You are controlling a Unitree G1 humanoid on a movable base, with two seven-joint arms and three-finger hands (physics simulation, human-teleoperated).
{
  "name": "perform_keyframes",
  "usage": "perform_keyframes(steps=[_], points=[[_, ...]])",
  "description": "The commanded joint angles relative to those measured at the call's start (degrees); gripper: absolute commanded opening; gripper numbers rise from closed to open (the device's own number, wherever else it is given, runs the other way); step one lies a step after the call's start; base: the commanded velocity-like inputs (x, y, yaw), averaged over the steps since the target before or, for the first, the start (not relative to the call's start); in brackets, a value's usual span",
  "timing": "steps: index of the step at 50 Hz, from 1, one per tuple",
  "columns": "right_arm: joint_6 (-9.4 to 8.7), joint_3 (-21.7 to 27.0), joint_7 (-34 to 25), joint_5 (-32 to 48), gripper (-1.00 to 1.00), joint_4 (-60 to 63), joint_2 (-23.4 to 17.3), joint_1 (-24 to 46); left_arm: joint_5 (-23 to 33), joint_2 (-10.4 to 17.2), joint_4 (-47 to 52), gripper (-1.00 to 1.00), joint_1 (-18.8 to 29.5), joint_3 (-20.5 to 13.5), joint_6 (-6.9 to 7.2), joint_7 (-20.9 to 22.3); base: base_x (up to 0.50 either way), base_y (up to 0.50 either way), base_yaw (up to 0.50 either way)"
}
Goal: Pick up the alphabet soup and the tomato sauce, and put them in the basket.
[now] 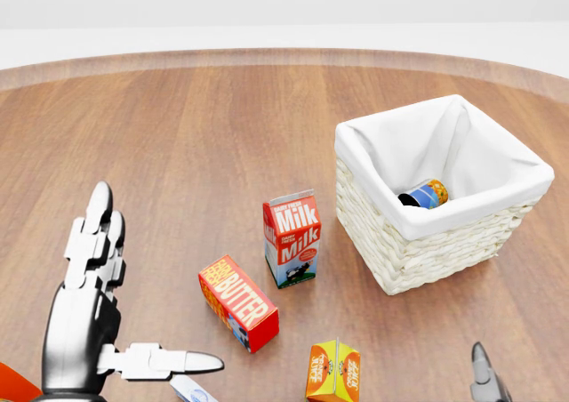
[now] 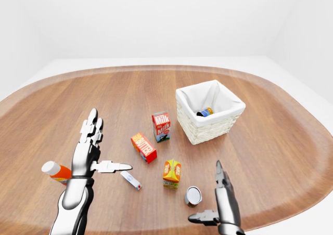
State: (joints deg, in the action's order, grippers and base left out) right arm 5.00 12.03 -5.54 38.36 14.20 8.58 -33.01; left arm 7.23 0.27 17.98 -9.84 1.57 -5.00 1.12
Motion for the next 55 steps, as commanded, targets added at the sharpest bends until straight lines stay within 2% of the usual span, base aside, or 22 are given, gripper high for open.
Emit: perform_keyframes(steps=[1, 8, 17, 22, 33, 41, 44, 52, 53, 55], points=[[0.0, -1.64, 3.21, 3.24, 1.0, 0.08, -0.41, -0.33, -0.38, 0.06, -0.73, 1.0, 0.2, -0.24, 0.0, 0.04, 0.0, 0.0, 0.0], [0.0, -3.29, 6.01, 5.45, 1.0, 0.2, -1.54, -0.2, -0.47, 0.03, -0.39, 1.0, 0.32, -0.29, 0.0, 0.09, 0.0, 0.0, 0.0], [0.0, -4.87, 12.36, 10.3, 1.0, -2.72, -3.64, 0.36, -0.42, 0.04, -0.53, 1.0, 0.23, -0.27, 0.0, 0.1, 0.0, 0.0, 0.0], [0.0, -6.2, 13.22, 10.46, 1.0, -2.16, -4.56, 0.08, -0.34, 0.03, -0.63, 1.0, 0.16, -0.23, 0.0, 0.08, 0.0, 0.0, 0.0], [0.0, -9.29, 19.09, 14.91, 1.0, -2.89, -6.86, -1.18, -0.12, 0.01, -0.36, 1.0, 0.05, -0.02, 0.0, 0.0, 0.0, 0.0, 0.0], [0.0, -11.92, 25.12, 19.41, 1.0, -4.64, -8.9, -1.22, -0.19, 0.06, -0.47, 1.0, 0.09, -0.09, 0.0, 0.05, 0.0, 0.0, 0.0], [0.0, -13.0, 24.3, 18.21, 1.0, -3.5, -9.6, -1.37, -0.19, 0.04, -0.19, 1.0, 0.04, -0.07, 0.0, 0.08, 0.0, 0.0, 0.0], [0.0, -15.46, 27.58, 19.97, 1.0, -3.84, -11.47, -1.43, -0.17, 0.03, -0.27, 1.0, 0.01, -0.05, 0.0, 0.06, 0.0, 0.0, 0.0], [0.0, -15.6, 30.43, 22.16, 1.0, -6.02, -11.81, -0.69, -0.16, 0.02, -0.19, 1.0, 0.0, -0.04, 0.0, 0.05, 0.0, 0.0, 0.0], [0.0, -16.33, 29.88, 21.18, 1.0, -4.99, -12.41, -0.99, -0.12, 0.02, -0.17, 1.0, -0.06, 0.0, 0.0, 0.04, 0.0, 0.0, 0.0]])
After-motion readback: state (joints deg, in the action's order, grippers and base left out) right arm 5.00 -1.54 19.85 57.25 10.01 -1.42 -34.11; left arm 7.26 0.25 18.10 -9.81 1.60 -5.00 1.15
